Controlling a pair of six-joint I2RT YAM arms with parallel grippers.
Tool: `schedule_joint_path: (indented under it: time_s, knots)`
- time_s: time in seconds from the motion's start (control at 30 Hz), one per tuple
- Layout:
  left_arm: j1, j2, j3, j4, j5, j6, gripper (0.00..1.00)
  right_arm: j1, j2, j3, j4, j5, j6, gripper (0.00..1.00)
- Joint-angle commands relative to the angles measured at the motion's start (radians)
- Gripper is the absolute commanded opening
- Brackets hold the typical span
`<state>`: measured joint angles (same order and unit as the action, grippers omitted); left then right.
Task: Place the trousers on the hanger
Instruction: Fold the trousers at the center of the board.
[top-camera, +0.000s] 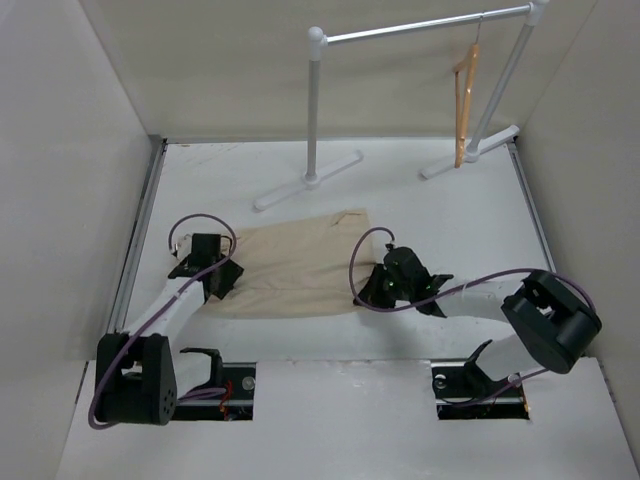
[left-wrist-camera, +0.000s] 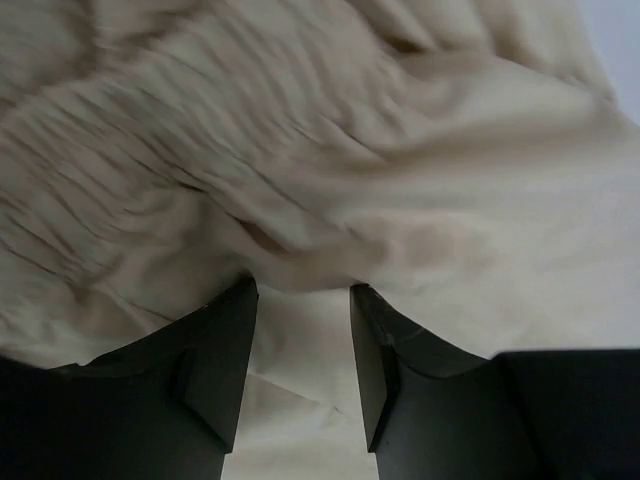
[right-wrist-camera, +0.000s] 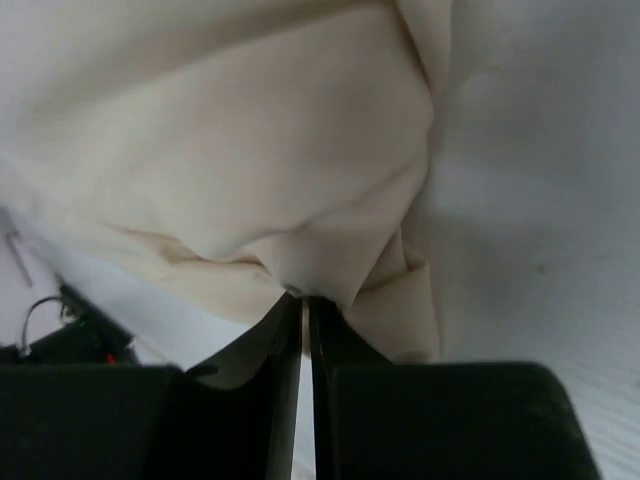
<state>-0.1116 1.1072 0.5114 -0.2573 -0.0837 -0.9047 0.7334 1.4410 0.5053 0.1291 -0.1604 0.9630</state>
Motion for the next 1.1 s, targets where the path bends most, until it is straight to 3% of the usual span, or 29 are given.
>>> schedule_joint_path:
  time_s: [0.0,0.1,0.27,0.37,0.4,0.53,0.63,0.8,1.07]
  knots:
    - [0.092,0.055,-0.033,0.105,0.011,0.006,0.4,-0.002,0.021,-0.028,0.129,0.036,0.031,0.14]
    - [0.112,0.05,0.001,0.104,0.041,0.023,0.4,0.001,-0.007,-0.01,0.101,0.039,0.034,0.17]
    - [0.091,-0.061,0.097,-0.006,0.045,0.046,0.45,0.025,-0.224,0.067,-0.069,0.08,0.016,0.42]
    - [0.066,-0.107,0.151,-0.065,0.045,0.058,0.46,0.002,-0.283,0.122,-0.127,0.093,-0.027,0.46]
    - [0.059,-0.115,0.166,-0.078,0.041,0.059,0.47,-0.028,-0.274,0.145,-0.129,0.091,-0.05,0.45]
    - [0.027,-0.086,0.205,-0.076,0.035,0.052,0.46,-0.13,-0.102,0.252,-0.076,0.084,-0.136,0.25]
    - [0.014,-0.008,0.216,-0.03,0.029,0.05,0.45,-0.186,0.042,0.306,-0.022,0.082,-0.138,0.17]
    - [0.063,0.132,0.179,0.07,0.029,0.05,0.44,-0.208,0.182,0.276,0.015,0.09,-0.055,0.13]
    - [0.19,0.207,0.145,0.132,0.036,0.059,0.44,-0.203,0.162,0.15,0.046,0.153,0.025,0.14]
